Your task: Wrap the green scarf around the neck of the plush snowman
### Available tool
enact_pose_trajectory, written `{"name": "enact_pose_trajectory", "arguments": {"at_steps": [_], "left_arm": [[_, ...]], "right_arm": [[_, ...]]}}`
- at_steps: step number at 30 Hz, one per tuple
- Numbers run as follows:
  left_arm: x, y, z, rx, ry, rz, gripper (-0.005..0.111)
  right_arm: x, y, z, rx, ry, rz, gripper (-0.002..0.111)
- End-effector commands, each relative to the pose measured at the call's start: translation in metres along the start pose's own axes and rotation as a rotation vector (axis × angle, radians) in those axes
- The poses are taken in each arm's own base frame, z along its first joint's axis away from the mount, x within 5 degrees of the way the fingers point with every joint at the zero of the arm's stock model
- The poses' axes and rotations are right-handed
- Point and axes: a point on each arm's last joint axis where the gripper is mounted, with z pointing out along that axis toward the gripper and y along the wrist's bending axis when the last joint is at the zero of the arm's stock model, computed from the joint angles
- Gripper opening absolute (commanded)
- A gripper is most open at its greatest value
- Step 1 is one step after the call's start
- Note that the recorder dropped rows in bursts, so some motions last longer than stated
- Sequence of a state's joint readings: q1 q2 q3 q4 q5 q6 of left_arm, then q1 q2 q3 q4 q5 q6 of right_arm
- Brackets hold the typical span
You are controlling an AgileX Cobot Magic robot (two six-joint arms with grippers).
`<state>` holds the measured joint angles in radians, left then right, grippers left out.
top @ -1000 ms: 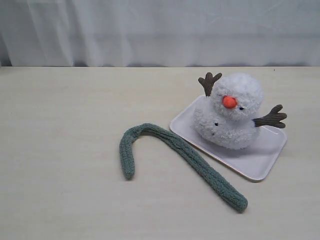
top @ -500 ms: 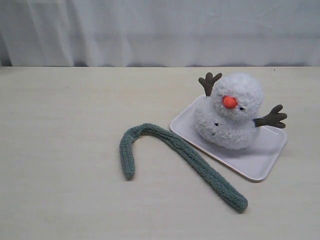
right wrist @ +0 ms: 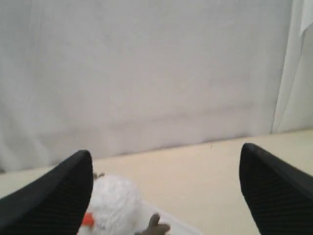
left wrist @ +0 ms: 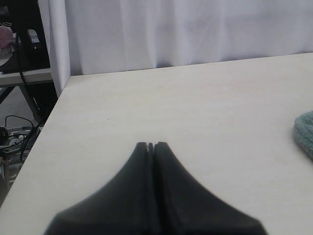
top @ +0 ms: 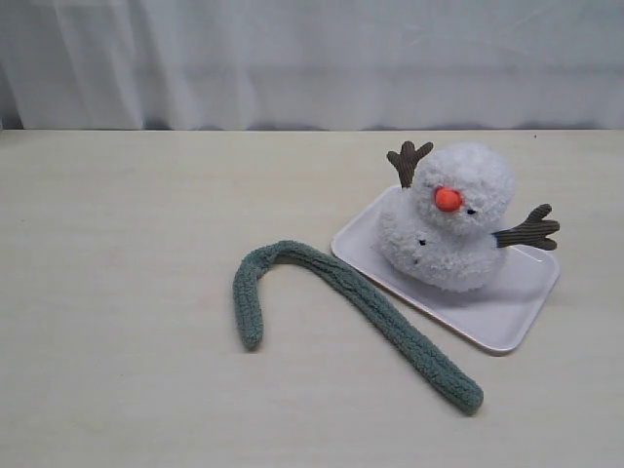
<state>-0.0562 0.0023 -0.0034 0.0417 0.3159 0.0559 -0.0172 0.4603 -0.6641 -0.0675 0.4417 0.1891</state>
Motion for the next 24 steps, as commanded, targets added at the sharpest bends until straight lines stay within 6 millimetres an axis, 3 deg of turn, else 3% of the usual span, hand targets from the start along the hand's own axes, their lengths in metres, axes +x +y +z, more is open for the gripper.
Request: {"name": "enact_pose_trajectory", "arguments": {"at_steps": [1, 9, 13, 19, 24], "left_arm": [[0.0, 0.0, 0.0, 0.004, -0.006, 0.001, 0.0], [0.0, 0.0, 0.0, 0.004, -0.006, 0.001, 0.0], [0.0, 0.0, 0.0, 0.004, -0.006, 0.001, 0.0], [0.0, 0.0, 0.0, 0.004, -0.006, 0.001, 0.0], [0.0, 0.0, 0.0, 0.004, -0.006, 0.001, 0.0]], "right_arm": [[0.011, 0.016, 0.028, -0.163, 0.24, -0.071, 0.077], [0.046, 0.036, 0.087, -0.423, 0.524, -0.097, 0.077], [0.073, 0.05, 0.114, -0.569, 0.683, -0.139, 0.077], [0.117, 0.087, 0.129, -0.741, 0.847, -0.396, 0.077], [0.152, 0.095, 0.142, -0.643, 1.002, -0.553, 0.077]]}}
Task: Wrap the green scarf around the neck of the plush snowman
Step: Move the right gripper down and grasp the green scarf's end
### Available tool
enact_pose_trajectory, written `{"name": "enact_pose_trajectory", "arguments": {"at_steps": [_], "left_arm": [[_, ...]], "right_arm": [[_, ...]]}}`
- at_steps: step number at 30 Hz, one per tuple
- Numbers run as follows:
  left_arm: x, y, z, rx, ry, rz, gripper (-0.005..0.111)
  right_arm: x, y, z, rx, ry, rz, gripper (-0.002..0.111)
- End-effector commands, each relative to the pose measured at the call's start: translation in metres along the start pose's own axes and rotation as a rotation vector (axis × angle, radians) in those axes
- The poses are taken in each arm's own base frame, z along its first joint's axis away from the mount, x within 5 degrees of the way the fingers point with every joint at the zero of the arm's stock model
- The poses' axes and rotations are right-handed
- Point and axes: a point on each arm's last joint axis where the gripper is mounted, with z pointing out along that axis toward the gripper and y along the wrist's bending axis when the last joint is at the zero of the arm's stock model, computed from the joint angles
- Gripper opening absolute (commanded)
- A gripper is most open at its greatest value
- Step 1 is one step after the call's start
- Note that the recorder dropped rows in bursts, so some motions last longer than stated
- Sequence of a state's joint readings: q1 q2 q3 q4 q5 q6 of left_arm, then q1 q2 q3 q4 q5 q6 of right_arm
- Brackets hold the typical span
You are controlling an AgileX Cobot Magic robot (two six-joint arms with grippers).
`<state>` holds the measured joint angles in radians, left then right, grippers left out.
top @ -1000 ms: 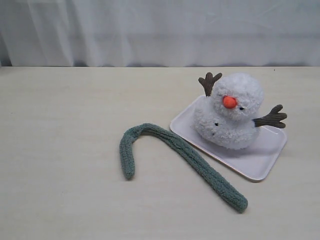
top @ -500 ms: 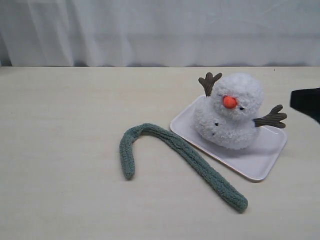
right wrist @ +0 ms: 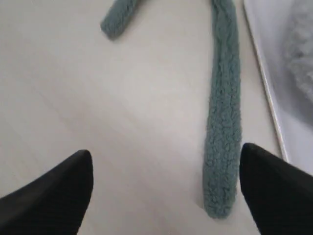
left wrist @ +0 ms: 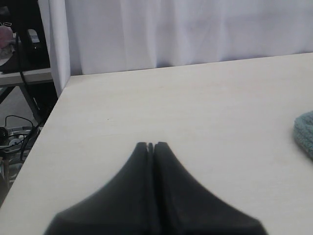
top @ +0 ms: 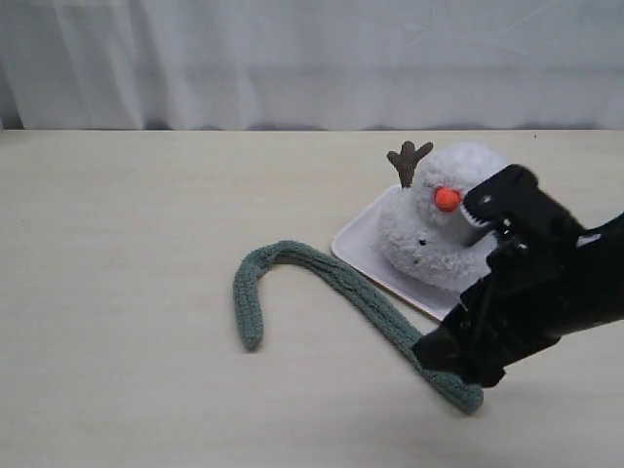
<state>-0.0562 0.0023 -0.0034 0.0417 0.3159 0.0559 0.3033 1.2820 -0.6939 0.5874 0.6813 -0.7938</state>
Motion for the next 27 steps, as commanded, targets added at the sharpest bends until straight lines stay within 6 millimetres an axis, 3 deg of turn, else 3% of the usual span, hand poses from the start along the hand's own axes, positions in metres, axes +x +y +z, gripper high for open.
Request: {"name": "enact_pose_trajectory", "arguments": {"at_steps": [1, 6, 15, 19, 24, 27], "left_arm": [[0.0, 0.0, 0.0, 0.004, -0.006, 0.001, 0.0], [0.0, 0.0, 0.0, 0.004, -0.006, 0.001, 0.0], [0.0, 0.0, 0.0, 0.004, -0.006, 0.001, 0.0], [0.0, 0.0, 0.0, 0.004, -0.006, 0.001, 0.0], [0.0, 0.0, 0.0, 0.004, -0.006, 0.001, 0.0], [0.0, 0.0, 0.0, 0.004, -0.006, 0.001, 0.0]], "right_arm": [[0.008, -0.005, 0.031, 0.091, 0.174, -0.041, 0.077], [0.018, -0.003, 0.07, 0.081, 0.321, -0.106, 0.077], [0.013, -0.02, 0.107, 0.171, 0.217, -0.129, 0.077], [0.021, -0.023, 0.12, 0.158, 0.268, -0.127, 0.075], [0.023, -0.024, 0.125, 0.153, 0.283, -0.124, 0.054], [0.023, -0.022, 0.124, 0.138, 0.295, -0.093, 0.023]]}}
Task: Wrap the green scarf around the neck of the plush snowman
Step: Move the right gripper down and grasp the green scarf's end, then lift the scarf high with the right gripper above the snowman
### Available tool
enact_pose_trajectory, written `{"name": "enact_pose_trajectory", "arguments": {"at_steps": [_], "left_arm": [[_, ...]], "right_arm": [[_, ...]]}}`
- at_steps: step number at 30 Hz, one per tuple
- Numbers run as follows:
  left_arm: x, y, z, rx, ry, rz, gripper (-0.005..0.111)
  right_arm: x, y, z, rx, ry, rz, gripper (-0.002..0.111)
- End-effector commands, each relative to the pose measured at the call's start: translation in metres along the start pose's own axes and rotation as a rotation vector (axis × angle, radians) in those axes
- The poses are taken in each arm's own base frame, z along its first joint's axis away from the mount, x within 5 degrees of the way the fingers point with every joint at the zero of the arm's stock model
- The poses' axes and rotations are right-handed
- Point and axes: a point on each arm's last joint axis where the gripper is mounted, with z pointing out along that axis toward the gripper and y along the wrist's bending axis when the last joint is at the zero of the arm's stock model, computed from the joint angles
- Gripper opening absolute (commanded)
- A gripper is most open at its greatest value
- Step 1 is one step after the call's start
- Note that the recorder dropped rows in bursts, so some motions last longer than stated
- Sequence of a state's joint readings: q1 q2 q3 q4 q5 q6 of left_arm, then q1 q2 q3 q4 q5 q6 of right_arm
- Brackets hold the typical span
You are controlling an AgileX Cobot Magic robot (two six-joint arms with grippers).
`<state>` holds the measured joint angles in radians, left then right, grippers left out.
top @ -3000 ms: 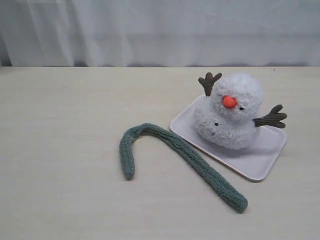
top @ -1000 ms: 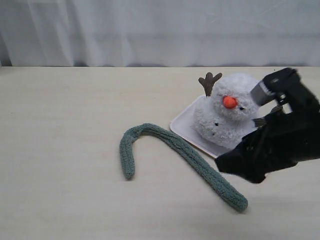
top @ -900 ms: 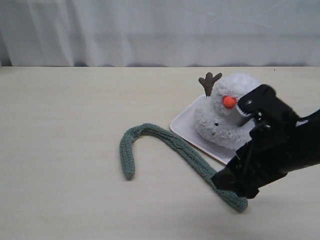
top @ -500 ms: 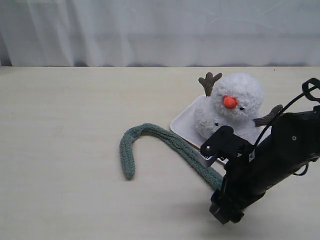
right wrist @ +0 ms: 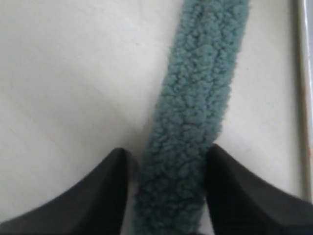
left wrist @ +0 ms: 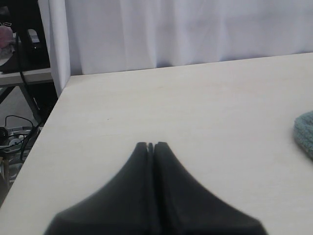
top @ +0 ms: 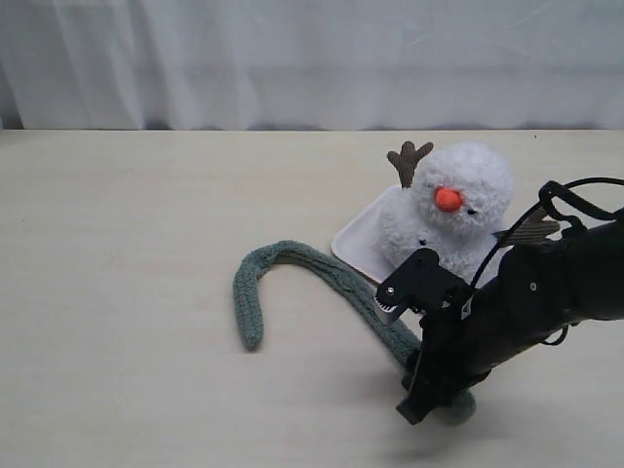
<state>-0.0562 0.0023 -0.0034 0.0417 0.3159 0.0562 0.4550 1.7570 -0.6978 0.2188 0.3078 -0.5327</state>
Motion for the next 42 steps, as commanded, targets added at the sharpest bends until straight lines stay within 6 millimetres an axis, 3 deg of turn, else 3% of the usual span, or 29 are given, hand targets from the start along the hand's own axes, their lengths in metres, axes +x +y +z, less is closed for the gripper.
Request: {"name": "enact_pose_trajectory", "arguments": {"at_steps": [1, 7, 13, 17, 22, 26, 29, 35, 42], "left_arm": [[0.0, 0.0, 0.0, 0.004, -0.006, 0.0, 0.0], [0.0, 0.0, 0.0, 0.004, -0.006, 0.0, 0.0], [0.0, 0.0, 0.0, 0.004, -0.006, 0.0, 0.0], [0.0, 0.0, 0.0, 0.004, -0.006, 0.0, 0.0], [0.0, 0.0, 0.0, 0.004, -0.006, 0.0, 0.0], [0.0, 0.0, 0.0, 0.004, -0.006, 0.0, 0.0], [0.0, 0.0, 0.0, 0.004, -0.006, 0.0, 0.0], [0.0, 0.0, 0.0, 0.004, -0.006, 0.0, 0.0], [0.0, 0.0, 0.0, 0.004, -0.006, 0.0, 0.0]], "right_arm": [[0.0, 0.002, 0.001, -0.04, 0.052, 0.009, 0.008], [-0.02, 0.011, -0.023, -0.102, 0.114, -0.07, 0.004], [-0.039, 0.036, -0.072, 0.049, 0.002, -0.338, 0.004], [-0.048, 0.04, -0.119, 0.261, -0.128, -0.401, 0.004], [-0.052, 0.035, -0.182, 0.5, -0.343, -0.359, 0.004], [-0.045, 0.033, -0.23, 0.577, -0.527, -0.33, 0.004], [-0.035, 0.03, -0.253, 0.646, -0.594, -0.347, 0.004], [-0.026, 0.02, -0.272, 0.806, -0.602, -0.353, 0.004], [-0.041, 0.009, -0.278, 0.958, -0.757, -0.182, 0.004]]}}
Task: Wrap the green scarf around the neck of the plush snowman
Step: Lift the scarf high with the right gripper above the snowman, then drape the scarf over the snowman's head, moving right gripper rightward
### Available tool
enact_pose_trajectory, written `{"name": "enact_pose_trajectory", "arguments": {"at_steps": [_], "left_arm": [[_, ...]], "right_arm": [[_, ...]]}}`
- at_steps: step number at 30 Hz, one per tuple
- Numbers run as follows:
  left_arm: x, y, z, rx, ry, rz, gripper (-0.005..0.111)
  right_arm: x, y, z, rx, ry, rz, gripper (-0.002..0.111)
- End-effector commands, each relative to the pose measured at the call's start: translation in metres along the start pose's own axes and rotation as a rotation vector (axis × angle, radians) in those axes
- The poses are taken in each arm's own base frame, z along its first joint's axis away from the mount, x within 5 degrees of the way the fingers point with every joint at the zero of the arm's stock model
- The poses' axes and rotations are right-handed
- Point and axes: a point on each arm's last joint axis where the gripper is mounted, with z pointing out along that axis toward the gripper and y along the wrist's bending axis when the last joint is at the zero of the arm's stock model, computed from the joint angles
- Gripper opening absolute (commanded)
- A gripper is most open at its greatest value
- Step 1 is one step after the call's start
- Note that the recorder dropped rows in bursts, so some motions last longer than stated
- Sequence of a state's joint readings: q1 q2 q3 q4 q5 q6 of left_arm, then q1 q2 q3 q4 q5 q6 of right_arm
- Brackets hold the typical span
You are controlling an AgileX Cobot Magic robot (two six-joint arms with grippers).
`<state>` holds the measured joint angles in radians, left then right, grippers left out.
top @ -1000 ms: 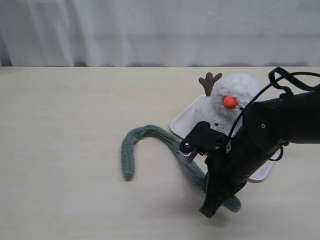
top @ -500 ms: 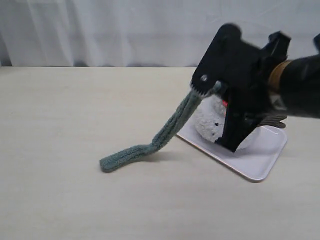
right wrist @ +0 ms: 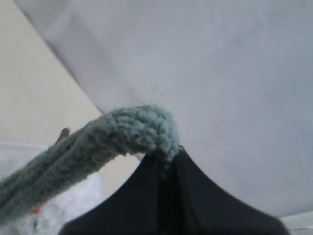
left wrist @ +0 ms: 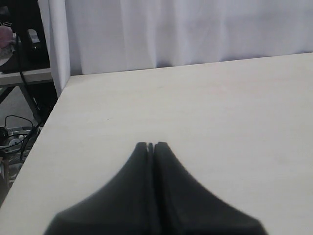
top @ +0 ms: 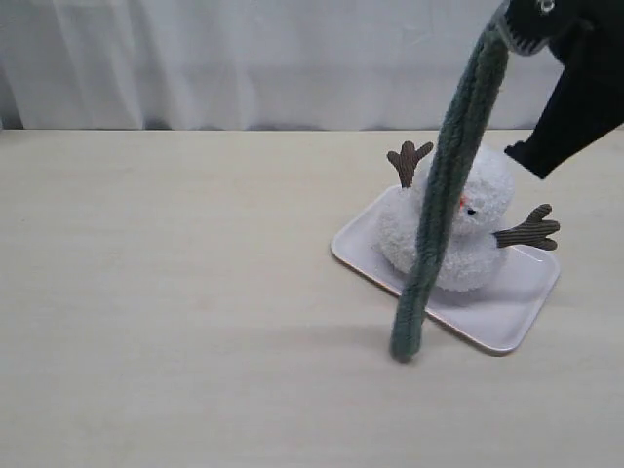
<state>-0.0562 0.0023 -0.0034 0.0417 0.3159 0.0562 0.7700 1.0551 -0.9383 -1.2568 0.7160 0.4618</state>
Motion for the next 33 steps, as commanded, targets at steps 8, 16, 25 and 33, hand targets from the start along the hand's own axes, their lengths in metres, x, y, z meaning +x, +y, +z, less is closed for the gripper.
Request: {"name": "enact_pose_trajectory", "arguments": {"at_steps": [8, 16, 25, 33], "left_arm": [[0.0, 0.0, 0.0, 0.004, -0.006, 0.0, 0.0], [0.0, 0.0, 0.0, 0.004, -0.006, 0.0, 0.0], [0.0, 0.0, 0.0, 0.004, -0.006, 0.0, 0.0], [0.0, 0.0, 0.0, 0.004, -0.006, 0.0, 0.0]], "right_arm": [[-0.006, 0.014, 0.057, 0.095, -0.099, 0.216, 0.004], [-0.033, 0.037, 0.081, -0.118, -0.194, 0.299, 0.004], [-0.047, 0.031, 0.076, -0.161, -0.26, 0.329, 0.004], [-0.018, 0.029, 0.105, 0.097, -0.033, 0.199, 0.004]]}}
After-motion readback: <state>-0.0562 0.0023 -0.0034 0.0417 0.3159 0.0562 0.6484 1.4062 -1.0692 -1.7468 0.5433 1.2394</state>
